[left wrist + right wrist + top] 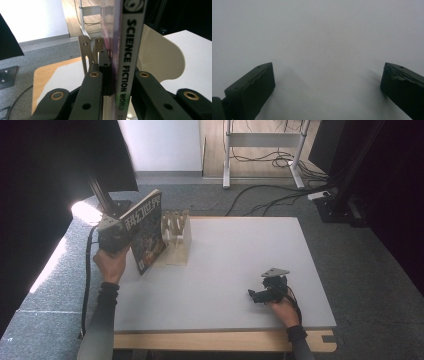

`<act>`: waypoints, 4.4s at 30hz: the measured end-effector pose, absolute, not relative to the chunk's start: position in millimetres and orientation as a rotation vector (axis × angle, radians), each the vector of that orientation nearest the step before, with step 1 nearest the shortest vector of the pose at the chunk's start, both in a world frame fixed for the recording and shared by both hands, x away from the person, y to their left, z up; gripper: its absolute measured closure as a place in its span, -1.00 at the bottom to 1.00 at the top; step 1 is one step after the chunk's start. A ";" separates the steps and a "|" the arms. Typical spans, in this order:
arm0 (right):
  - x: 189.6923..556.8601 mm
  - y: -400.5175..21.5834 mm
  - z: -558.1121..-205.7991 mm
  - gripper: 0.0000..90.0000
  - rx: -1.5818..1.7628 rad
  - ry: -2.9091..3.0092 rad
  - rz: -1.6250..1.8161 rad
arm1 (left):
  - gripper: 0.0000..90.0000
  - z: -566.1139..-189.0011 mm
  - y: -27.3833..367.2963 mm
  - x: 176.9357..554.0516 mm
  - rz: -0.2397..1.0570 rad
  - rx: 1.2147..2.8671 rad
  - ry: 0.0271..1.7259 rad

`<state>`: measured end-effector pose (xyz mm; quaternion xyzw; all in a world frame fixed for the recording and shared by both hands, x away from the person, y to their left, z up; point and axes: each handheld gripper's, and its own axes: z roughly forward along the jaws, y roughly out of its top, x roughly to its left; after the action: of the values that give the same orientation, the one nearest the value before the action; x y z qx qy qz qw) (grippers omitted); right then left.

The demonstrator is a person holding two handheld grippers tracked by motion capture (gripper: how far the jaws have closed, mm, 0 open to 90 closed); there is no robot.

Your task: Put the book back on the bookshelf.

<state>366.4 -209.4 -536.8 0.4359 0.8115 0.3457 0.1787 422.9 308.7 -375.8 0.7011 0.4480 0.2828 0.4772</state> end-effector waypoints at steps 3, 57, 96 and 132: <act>366.4 -209.5 -536.8 -1.00 1.231 2.296 0.977 | 0.83 -380.9 316.8 423.5 0.612 1.714 1.107; 366.9 -209.2 -536.4 -1.00 1.228 2.296 0.975 | -0.92 -372.8 335.9 387.7 0.548 1.858 1.095; 366.8 -209.1 -536.5 -1.00 1.230 2.296 0.975 | -1.00 -381.9 277.6 346.6 0.457 1.958 0.877; 366.9 -209.1 -536.6 -1.00 1.229 2.297 0.975 | -1.00 -437.6 199.0 359.8 0.343 2.103 0.718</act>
<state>366.9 -209.1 -536.6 0.4349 0.8124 0.3447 0.1792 359.8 199.0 -437.6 0.8436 0.2881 0.1374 0.4317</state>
